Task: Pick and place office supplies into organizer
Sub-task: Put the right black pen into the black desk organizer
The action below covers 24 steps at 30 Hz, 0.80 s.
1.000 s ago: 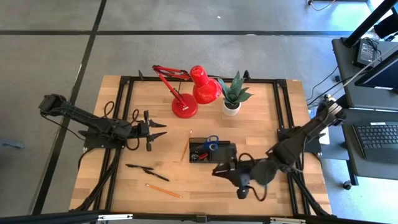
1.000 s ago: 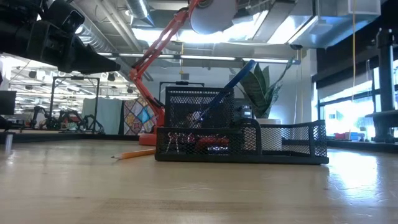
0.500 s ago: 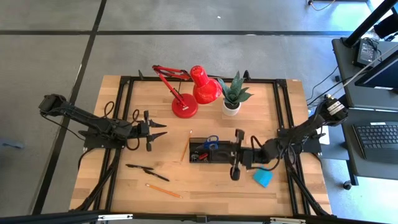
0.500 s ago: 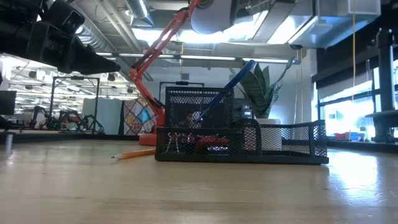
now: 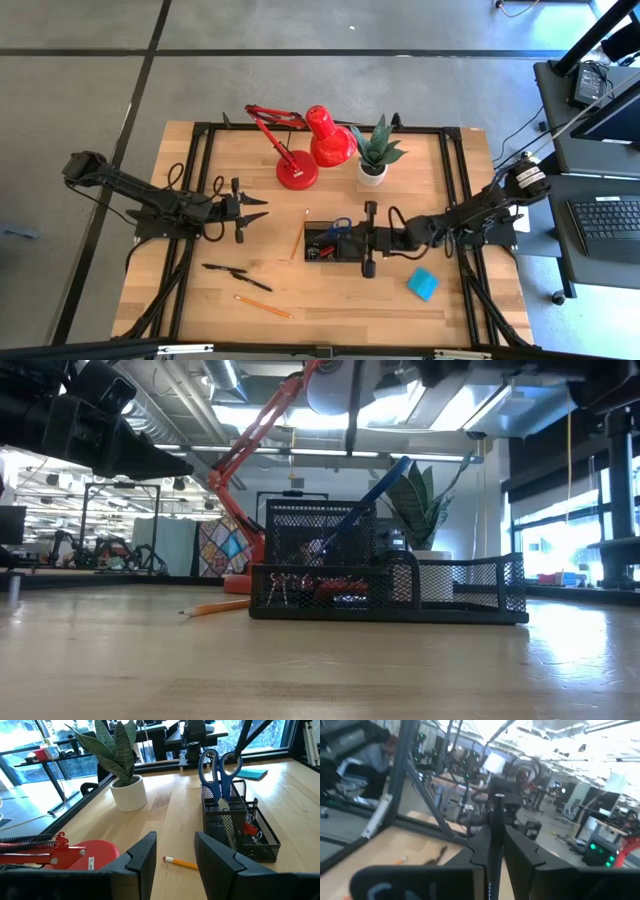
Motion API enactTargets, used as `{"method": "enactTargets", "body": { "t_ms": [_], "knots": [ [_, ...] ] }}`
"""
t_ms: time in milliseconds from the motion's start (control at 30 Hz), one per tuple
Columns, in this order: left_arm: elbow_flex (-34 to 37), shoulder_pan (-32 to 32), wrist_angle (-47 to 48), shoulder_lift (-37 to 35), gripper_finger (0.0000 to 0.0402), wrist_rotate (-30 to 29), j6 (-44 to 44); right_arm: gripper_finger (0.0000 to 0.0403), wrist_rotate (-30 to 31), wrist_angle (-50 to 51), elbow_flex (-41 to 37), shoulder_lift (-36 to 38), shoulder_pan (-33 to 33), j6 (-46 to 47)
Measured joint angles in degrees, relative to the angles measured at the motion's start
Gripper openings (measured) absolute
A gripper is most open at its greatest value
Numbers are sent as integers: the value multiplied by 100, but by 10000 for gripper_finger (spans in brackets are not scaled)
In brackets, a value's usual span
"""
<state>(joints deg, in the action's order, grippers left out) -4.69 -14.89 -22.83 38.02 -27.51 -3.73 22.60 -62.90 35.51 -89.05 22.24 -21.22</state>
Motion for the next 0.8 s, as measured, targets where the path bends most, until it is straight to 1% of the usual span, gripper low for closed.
{"method": "enactTargets", "body": {
  "t_ms": [367, 633, 800],
  "knots": [
    [0, 0, 0, 0, 127, -2, -2, 48, 14, -27, 400, -906, -265, 198],
    [0, -1, 0, 0, 127, -2, -4, 48, 19, -24, 435, -1174, -340, 341],
    [0, 2, 0, 0, 127, -4, -3, 48, 23, 132, 435, -1314, -495, 766]
  ]
}}
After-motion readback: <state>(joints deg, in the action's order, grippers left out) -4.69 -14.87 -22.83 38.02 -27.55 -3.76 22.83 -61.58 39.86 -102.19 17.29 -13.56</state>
